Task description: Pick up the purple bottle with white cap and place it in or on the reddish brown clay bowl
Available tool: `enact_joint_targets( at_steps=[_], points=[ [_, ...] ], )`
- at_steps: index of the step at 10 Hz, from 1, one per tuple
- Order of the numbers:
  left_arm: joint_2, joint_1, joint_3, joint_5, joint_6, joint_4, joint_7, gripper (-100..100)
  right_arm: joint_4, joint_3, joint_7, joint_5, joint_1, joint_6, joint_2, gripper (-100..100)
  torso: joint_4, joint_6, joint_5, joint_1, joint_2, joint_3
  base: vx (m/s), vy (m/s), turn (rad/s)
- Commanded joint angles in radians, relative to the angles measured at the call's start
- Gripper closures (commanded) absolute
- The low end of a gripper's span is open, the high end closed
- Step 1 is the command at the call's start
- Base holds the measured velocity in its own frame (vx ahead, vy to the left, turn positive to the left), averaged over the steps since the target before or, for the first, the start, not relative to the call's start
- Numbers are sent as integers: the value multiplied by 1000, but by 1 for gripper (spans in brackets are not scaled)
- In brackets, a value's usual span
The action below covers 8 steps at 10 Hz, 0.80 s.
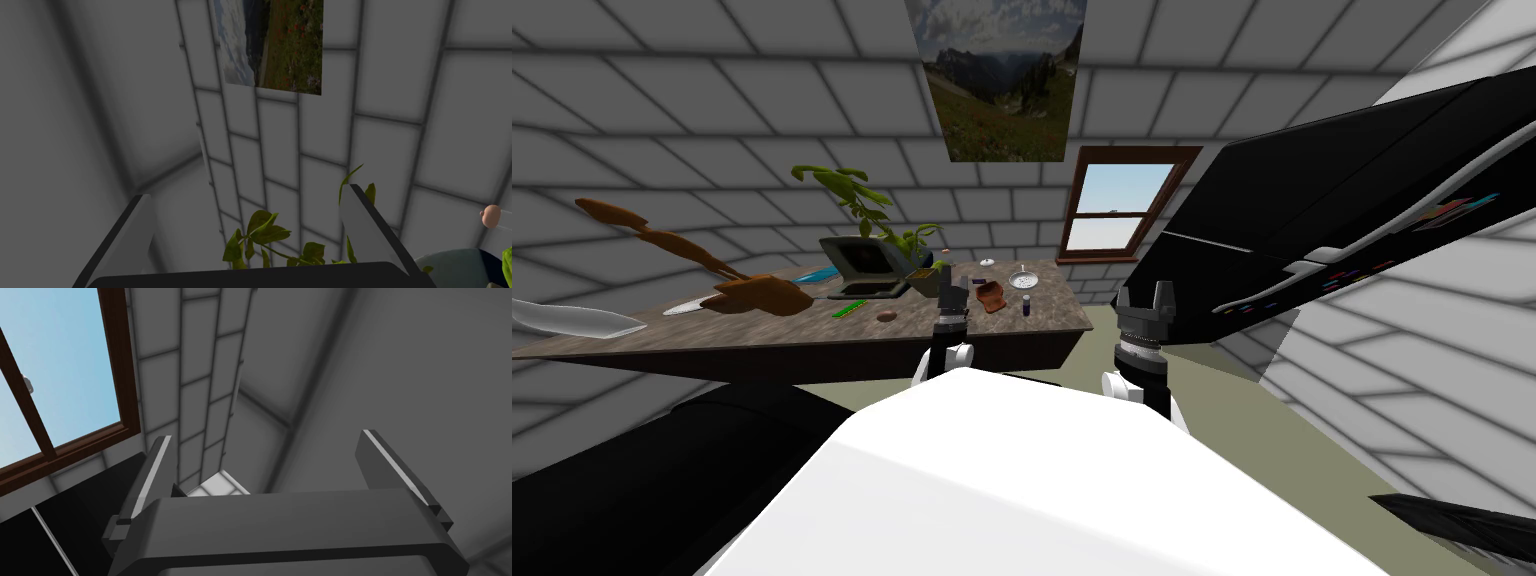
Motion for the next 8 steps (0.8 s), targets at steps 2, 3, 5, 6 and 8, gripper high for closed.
enact_joint_targets(
  at_steps=[2,3,5,6,8],
  points=[
    [67,-4,-2,-13,2,12,-11,-100,0,0,0,0,0,0,0,0,0,0,0,0,0,0,0,-2,-6],
    [95,-7,-4,-21,4,19,-19,-100,0,0,0,0,0,0,0,0,0,0,0,0,0,0,1,-4,-13],
    [141,-15,-8,-43,7,38,-38,-100,0,0,0,0,0,0,0,0,0,0,0,0,0,0,1,-6,-15],
    [158,-19,-11,-56,10,50,-50,-100,0,0,0,0,0,0,0,0,0,0,0,0,0,0,2,-9,-23],
    [191,-35,-20,-103,17,90,-91,-100,0,0,0,0,0,0,0,0,0,0,0,-1,0,0,2,-15,-41]
  ],
)
